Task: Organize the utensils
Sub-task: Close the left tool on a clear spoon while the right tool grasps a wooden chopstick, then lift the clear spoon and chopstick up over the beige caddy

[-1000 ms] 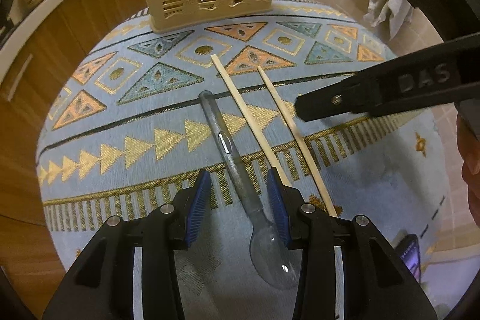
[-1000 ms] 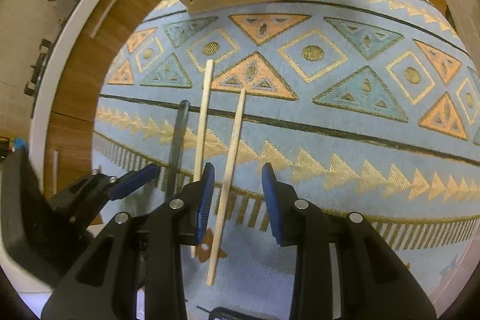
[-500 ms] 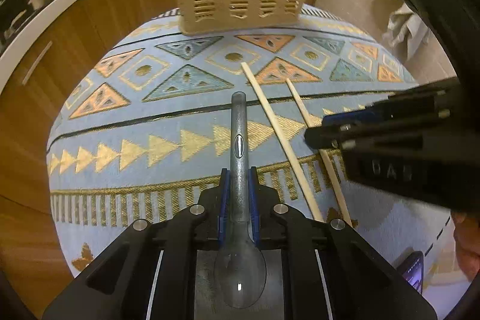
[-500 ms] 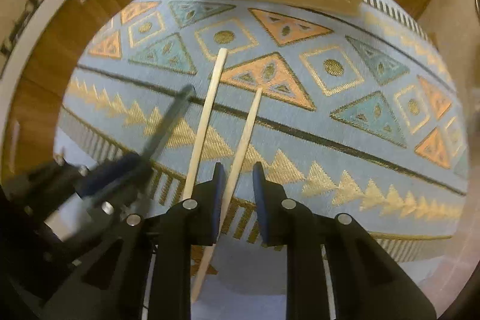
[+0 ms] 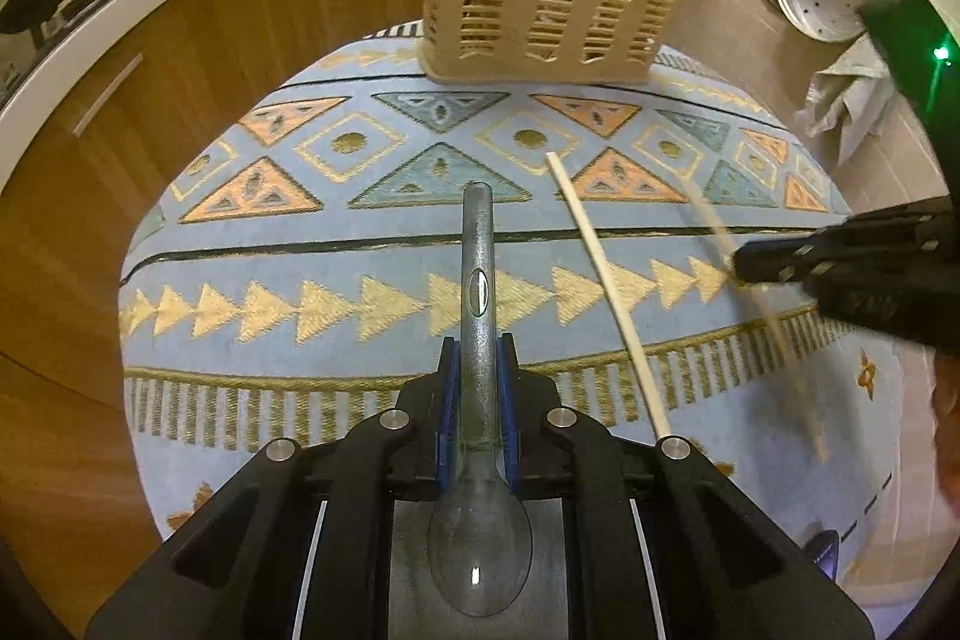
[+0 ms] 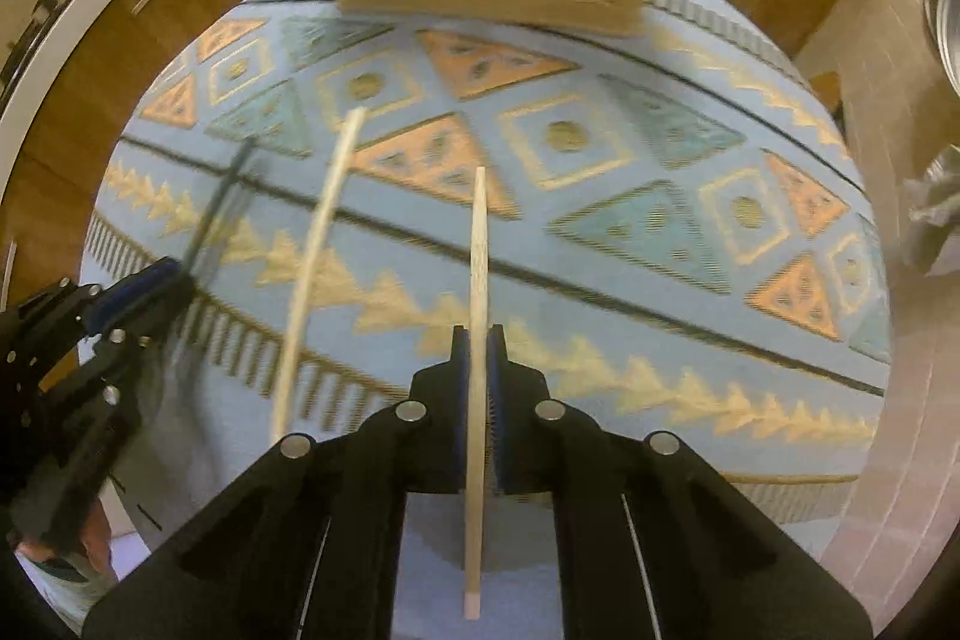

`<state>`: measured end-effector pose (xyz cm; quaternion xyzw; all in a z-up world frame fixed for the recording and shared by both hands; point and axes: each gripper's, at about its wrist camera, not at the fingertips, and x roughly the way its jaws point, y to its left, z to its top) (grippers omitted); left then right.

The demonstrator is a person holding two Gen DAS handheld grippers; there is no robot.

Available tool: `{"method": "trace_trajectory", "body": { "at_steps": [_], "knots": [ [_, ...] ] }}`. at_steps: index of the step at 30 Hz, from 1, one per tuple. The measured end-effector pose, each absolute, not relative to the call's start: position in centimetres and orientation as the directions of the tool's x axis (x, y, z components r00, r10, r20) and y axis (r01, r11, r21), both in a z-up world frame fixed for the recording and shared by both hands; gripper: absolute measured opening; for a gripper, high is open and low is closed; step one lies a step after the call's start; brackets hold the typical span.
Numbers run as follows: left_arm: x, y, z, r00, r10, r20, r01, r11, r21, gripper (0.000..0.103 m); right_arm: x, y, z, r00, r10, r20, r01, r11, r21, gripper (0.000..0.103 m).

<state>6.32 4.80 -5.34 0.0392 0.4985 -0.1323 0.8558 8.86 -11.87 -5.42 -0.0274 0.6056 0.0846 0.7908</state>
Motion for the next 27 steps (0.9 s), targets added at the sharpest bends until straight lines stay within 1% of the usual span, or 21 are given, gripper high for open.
{"method": "trace_trajectory", "body": {
  "at_steps": [4, 8, 13, 15, 17, 20, 23, 26, 27],
  "knots": [
    [6.9, 4.5, -5.9, 0.452, -0.171, -0.876, 0.269, 0.962, -0.049, 0.01, 9.6, -13.4, -6.3, 0.222, 0.069, -0.972, -0.158, 0.987, 0.034, 0.005],
    [7.1, 4.3, -5.9, 0.423, -0.17, -0.89, 0.296, 0.954, -0.041, 0.011, 10.3, -13.3, -6.8, 0.191, 0.077, -0.979, -0.177, 0.983, 0.043, 0.005],
    [7.8, 4.4, -5.8, 0.332, -0.212, -0.919, 0.334, 0.938, -0.095, 0.015, 11.0, -13.4, -6.8, 0.147, 0.081, -0.986, -0.208, 0.977, 0.049, 0.006],
    [8.3, 4.5, -5.8, 0.284, -0.23, -0.931, 0.36, 0.925, -0.118, 0.019, 11.2, -13.2, -6.8, 0.125, 0.089, -0.988, -0.199, 0.978, 0.063, 0.006],
    [8.9, 4.4, -5.7, 0.229, -0.232, -0.945, 0.394, 0.91, -0.128, 0.019, 11.4, -13.2, -6.7, 0.108, 0.103, -0.989, -0.197, 0.977, 0.08, 0.006],
    [9.3, 4.1, -5.8, 0.184, -0.221, -0.958, 0.415, 0.901, -0.128, 0.02, 11.5, -13.6, -6.8, 0.085, 0.141, -0.986, -0.185, 0.975, 0.123, 0.007],
    [9.6, 3.3, -5.9, 0.155, -0.184, -0.971, 0.448, 0.889, -0.097, 0.02, 11.8, -14.6, -7.0, 0.055, 0.186, -0.981, -0.172, 0.97, 0.175, 0.007],
    [9.8, 2.4, -6.0, 0.13, -0.145, -0.981, 0.486, 0.872, -0.064, 0.022, 12.7, -15.6, -7.3, 0.036, 0.203, -0.979, -0.174, 0.965, 0.194, 0.007],
    [9.9, 2.0, -6.1, 0.124, -0.135, -0.983, 0.493, 0.868, -0.057, 0.025, 12.9, -15.7, -7.3, 0.031, 0.201, -0.979, -0.176, 0.965, 0.193, 0.007]
  ]
}}
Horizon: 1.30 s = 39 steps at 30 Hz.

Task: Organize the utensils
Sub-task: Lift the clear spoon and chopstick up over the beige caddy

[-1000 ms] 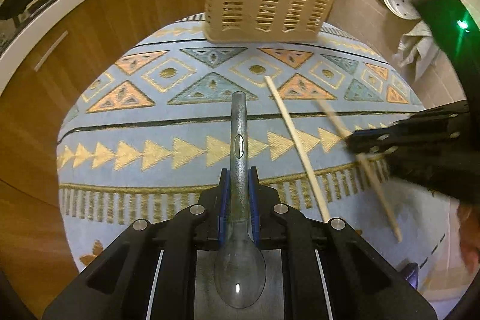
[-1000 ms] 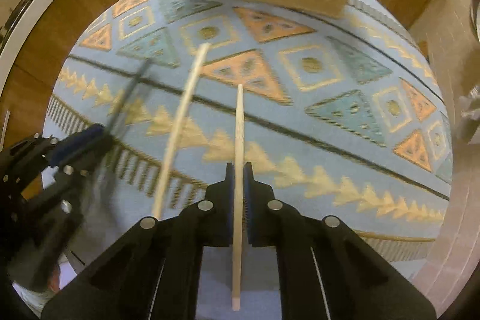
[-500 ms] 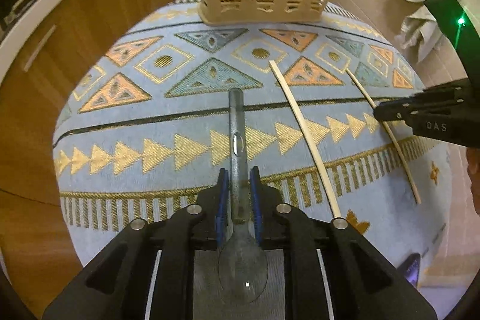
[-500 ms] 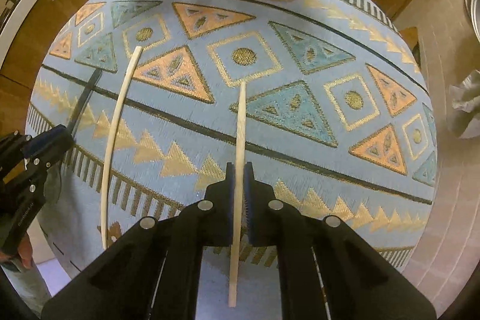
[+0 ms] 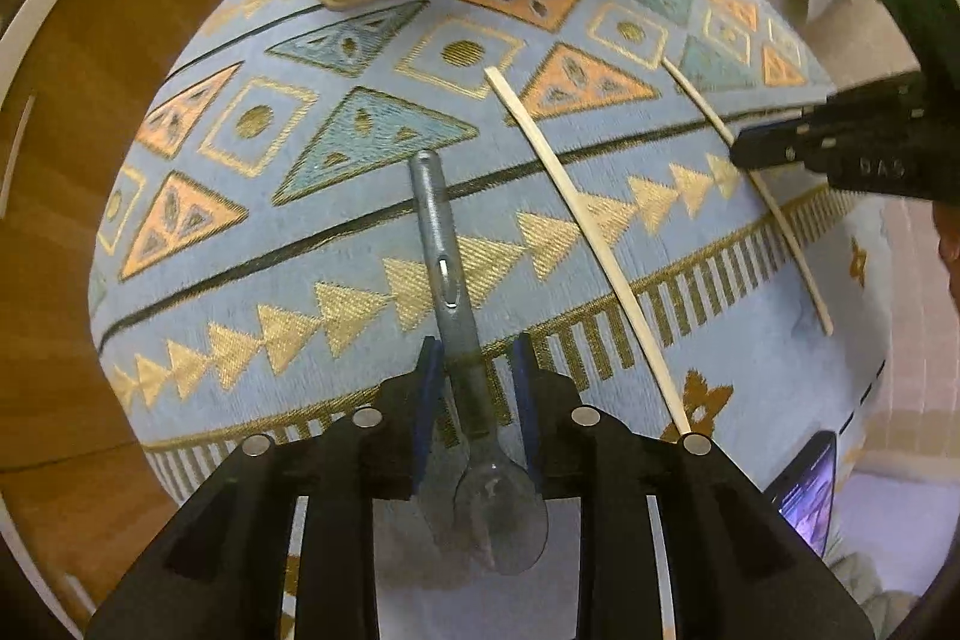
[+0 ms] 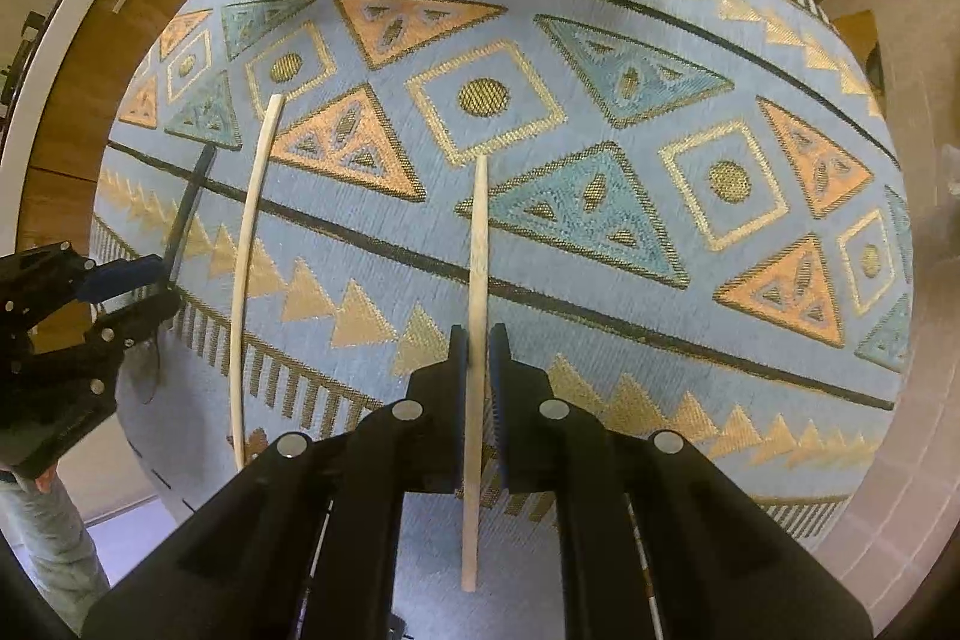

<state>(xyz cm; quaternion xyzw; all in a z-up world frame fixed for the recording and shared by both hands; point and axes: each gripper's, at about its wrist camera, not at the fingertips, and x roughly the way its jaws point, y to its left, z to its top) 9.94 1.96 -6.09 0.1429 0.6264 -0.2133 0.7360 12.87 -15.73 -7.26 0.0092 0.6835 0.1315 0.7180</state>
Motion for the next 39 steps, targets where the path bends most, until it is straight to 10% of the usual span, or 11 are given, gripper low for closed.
{"method": "trace_trajectory", "body": {
  "at_steps": [7, 19, 26, 39],
  "knots": [
    [9.4, 0.3, -6.4, 0.189, -0.046, -0.981, 0.514, 0.856, 0.059, 0.011, 11.8, -14.2, -7.0, 0.091, 0.14, -0.986, -0.216, 0.969, 0.118, 0.006],
    [8.7, 5.1, -3.4, 0.342, -0.308, -0.888, 0.415, 0.897, -0.151, 0.01, 7.9, -15.1, -3.5, 0.331, 0.276, -0.902, -0.351, 0.924, 0.154, 0.005],
    [7.5, 5.8, 4.4, 0.559, -0.493, -0.667, 0.457, 0.854, -0.249, 0.01, 5.9, -16.5, 2.1, 0.517, 0.538, -0.666, -0.443, 0.834, 0.329, 0.005],
    [12.7, 1.8, 13.1, 0.814, -0.491, -0.309, 0.427, 0.868, -0.254, 0.01, 13.5, -19.7, 11.9, 0.78, 0.519, -0.349, -0.327, 0.814, 0.48, 0.005]
  ]
}}
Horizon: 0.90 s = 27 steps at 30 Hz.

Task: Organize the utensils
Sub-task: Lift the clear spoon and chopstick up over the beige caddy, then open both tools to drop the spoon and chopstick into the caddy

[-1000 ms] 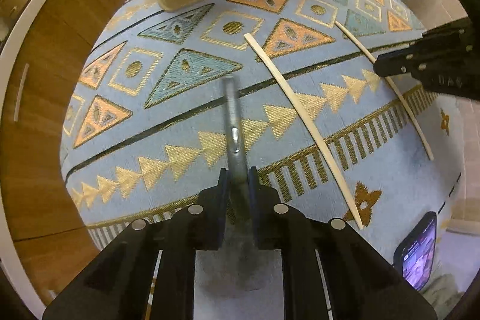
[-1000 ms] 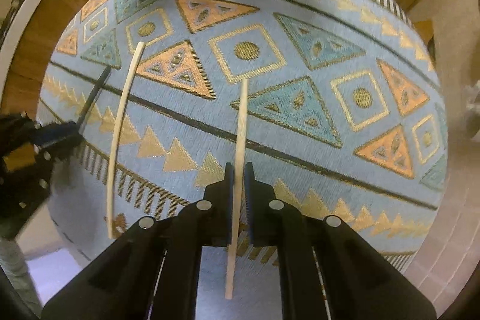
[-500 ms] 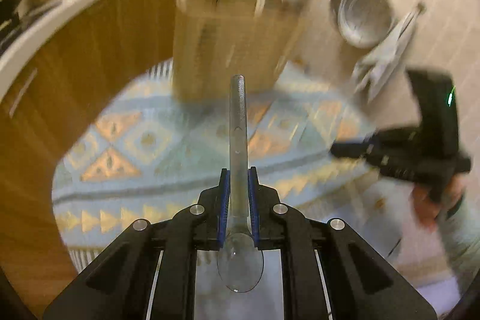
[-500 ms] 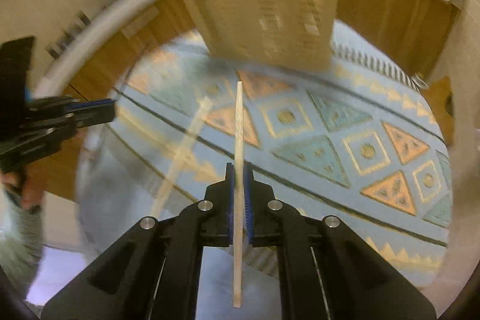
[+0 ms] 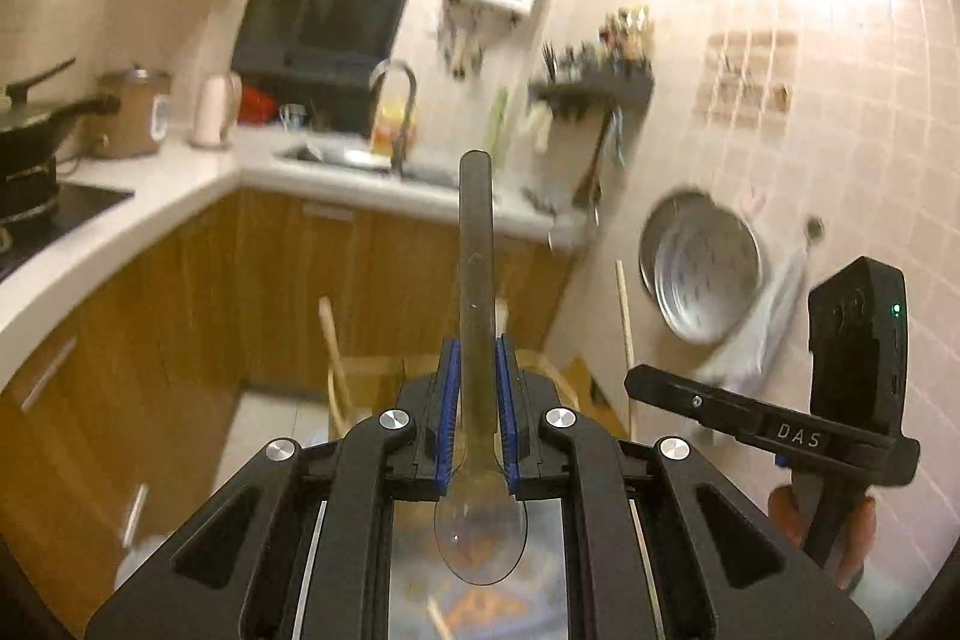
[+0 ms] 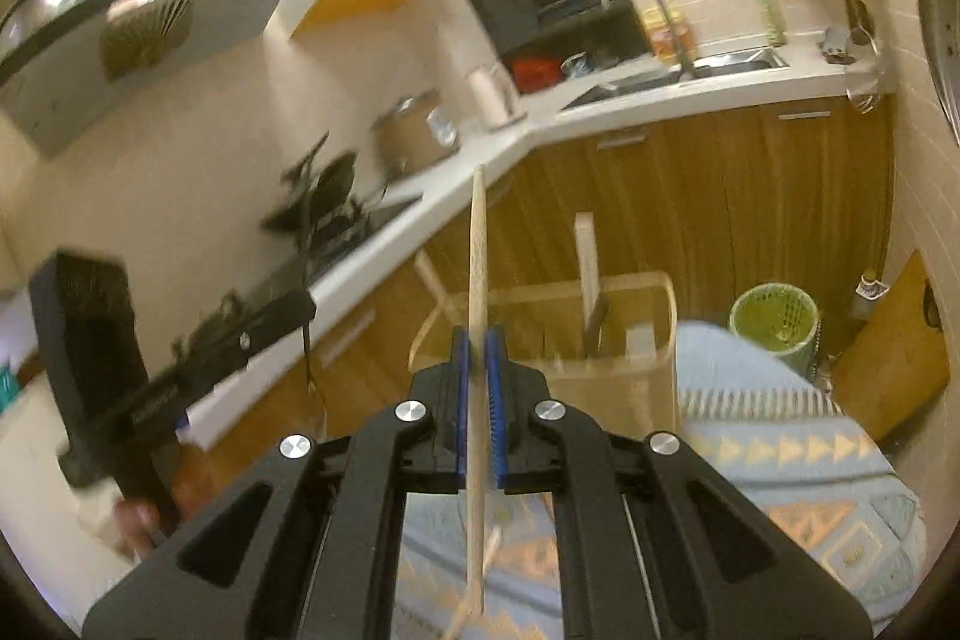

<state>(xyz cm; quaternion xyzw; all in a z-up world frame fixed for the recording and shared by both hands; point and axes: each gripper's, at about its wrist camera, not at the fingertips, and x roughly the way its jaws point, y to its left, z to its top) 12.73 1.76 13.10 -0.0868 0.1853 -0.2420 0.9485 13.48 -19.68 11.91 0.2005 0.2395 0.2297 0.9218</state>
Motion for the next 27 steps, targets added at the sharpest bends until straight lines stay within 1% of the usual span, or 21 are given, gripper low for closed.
{"method": "trace_trajectory", "body": {
  "at_steps": [1, 4, 7, 8, 10, 12, 15, 17, 20, 27],
  "knots": [
    [13.5, 1.6, 13.3, 0.835, -0.479, -0.272, 0.415, 0.872, -0.261, 0.01, 14.2, -20.0, 12.2, 0.796, 0.501, -0.34, -0.305, 0.817, 0.49, 0.005],
    [14.9, 1.6, 13.5, 0.867, -0.456, -0.202, 0.392, 0.873, -0.289, 0.01, 17.0, -20.8, 12.4, 0.853, 0.398, -0.339, -0.179, 0.832, 0.525, 0.005],
    [17.2, 1.8, 12.7, 0.882, -0.439, -0.17, 0.36, 0.862, -0.355, 0.01, 18.8, -21.6, 12.8, 0.881, 0.35, -0.318, -0.126, 0.822, 0.556, 0.005],
    [17.7, 1.9, 12.4, 0.892, -0.422, -0.162, 0.345, 0.867, -0.359, 0.01, 19.3, -21.7, 12.9, 0.889, 0.339, -0.308, -0.113, 0.813, 0.571, 0.005],
    [18.5, 1.8, 11.9, 0.907, -0.39, -0.158, 0.316, 0.879, -0.357, 0.01, 19.8, -21.8, 13.1, 0.903, 0.321, -0.286, -0.094, 0.796, 0.598, 0.005],
    [19.5, 1.8, 11.0, 0.917, -0.367, -0.158, 0.289, 0.882, -0.372, 0.01, 20.4, -21.4, 13.2, 0.919, 0.289, -0.269, -0.077, 0.799, 0.596, 0.005],
    [20.5, 2.2, 9.7, 0.911, -0.383, -0.155, 0.291, 0.86, -0.419, 0.01, 20.6, -19.8, 13.1, 0.954, 0.183, -0.237, -0.034, 0.853, 0.52, 0.005],
    [20.7, 2.2, 8.8, 0.916, -0.376, -0.137, 0.293, 0.863, -0.411, 0.01, 21.0, -18.8, 12.3, 0.961, 0.144, -0.238, -0.014, 0.88, 0.476, 0.005],
    [21.1, 2.3, 7.9, 0.93, -0.337, -0.147, 0.259, 0.884, -0.388, 0.01, 21.4, -17.5, 10.9, 0.96, 0.139, -0.243, -0.019, 0.898, 0.439, 0.005],
    [21.5, 2.9, 6.2, 0.936, -0.312, -0.163, 0.226, 0.888, -0.4, 0.01, 21.4, -16.2, 9.2, 0.963, 0.12, -0.243, -0.015, 0.918, 0.395, 0.005]
  ]
}}
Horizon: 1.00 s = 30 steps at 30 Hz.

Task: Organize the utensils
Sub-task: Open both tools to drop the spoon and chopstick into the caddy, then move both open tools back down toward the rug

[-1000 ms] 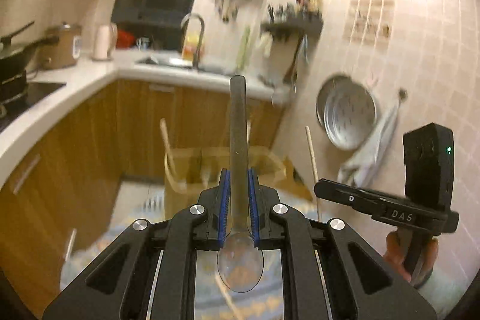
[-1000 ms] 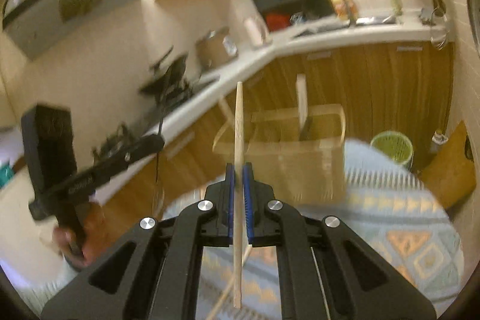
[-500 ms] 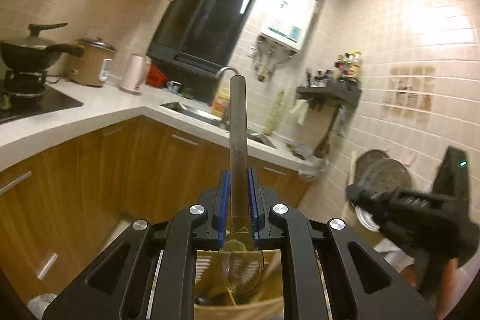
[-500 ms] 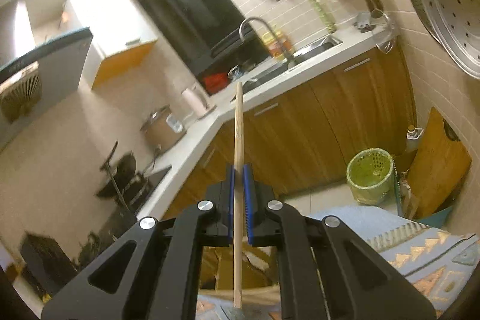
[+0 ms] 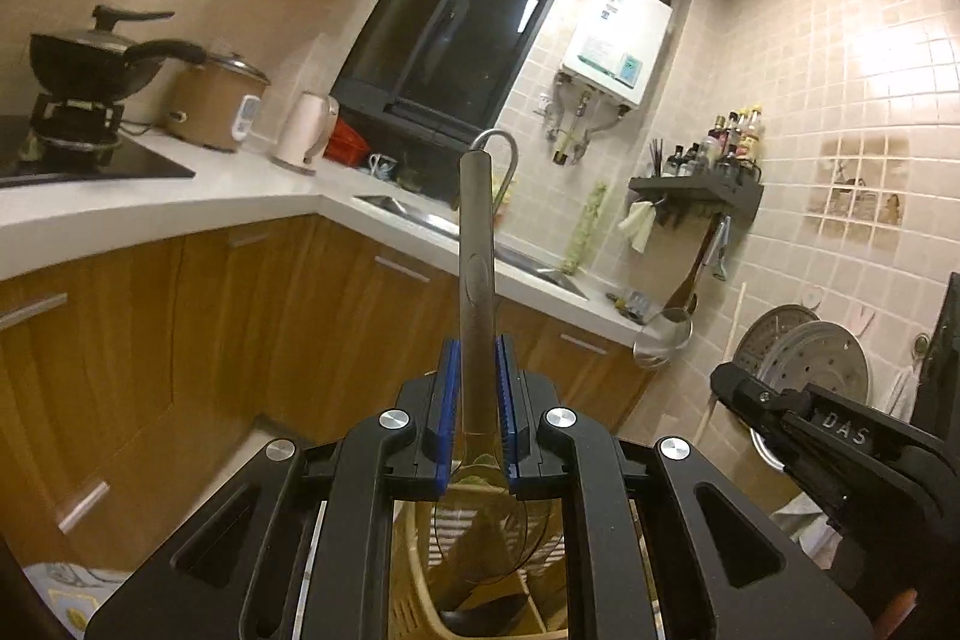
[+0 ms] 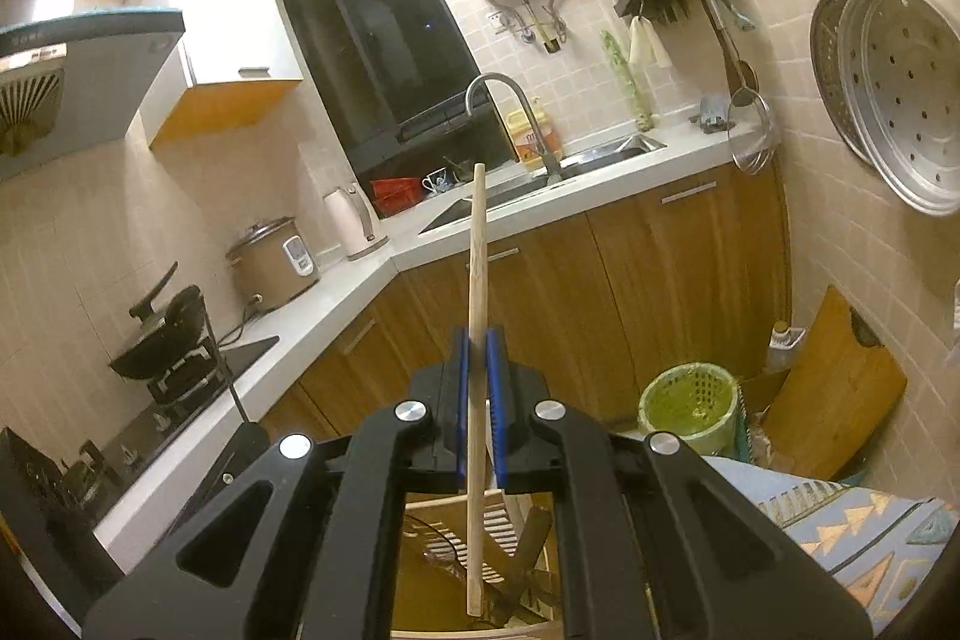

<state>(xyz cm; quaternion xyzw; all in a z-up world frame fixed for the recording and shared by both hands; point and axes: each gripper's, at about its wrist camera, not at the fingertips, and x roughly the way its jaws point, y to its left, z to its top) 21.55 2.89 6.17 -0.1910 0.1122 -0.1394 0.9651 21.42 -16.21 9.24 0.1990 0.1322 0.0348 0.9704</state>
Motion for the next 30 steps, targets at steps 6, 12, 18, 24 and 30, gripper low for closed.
{"method": "trace_trajectory", "body": {
  "at_steps": [6, 12, 18, 24, 30],
  "knots": [
    [20.6, 2.8, 5.8, 0.94, -0.297, -0.166, 0.226, 0.91, -0.347, 0.011, 20.3, -15.8, 8.6, 0.956, 0.148, -0.254, -0.048, 0.931, 0.362, 0.005],
    [17.4, 4.5, 7.0, 0.931, -0.331, -0.156, 0.272, 0.91, -0.312, 0.033, 17.1, -17.2, 8.9, 0.932, 0.23, -0.281, -0.128, 0.932, 0.34, 0.059],
    [13.4, 6.9, 9.1, 0.927, -0.346, -0.145, 0.292, 0.908, -0.301, 0.035, 12.6, -18.1, 10.8, 0.931, 0.232, -0.283, -0.147, 0.945, 0.292, 0.059],
    [9.0, 8.4, 13.4, 0.919, -0.372, -0.132, 0.322, 0.899, -0.297, 0.042, 8.0, -17.1, 14.0, 0.921, 0.223, -0.318, -0.172, 0.968, 0.182, 0.059],
    [5.3, 7.2, 16.7, 0.882, -0.407, -0.238, 0.365, 0.909, -0.202, 0.066, 5.2, -15.3, 15.0, 0.859, 0.166, -0.485, -0.153, 0.986, 0.066, 0.066]
  ]
}}
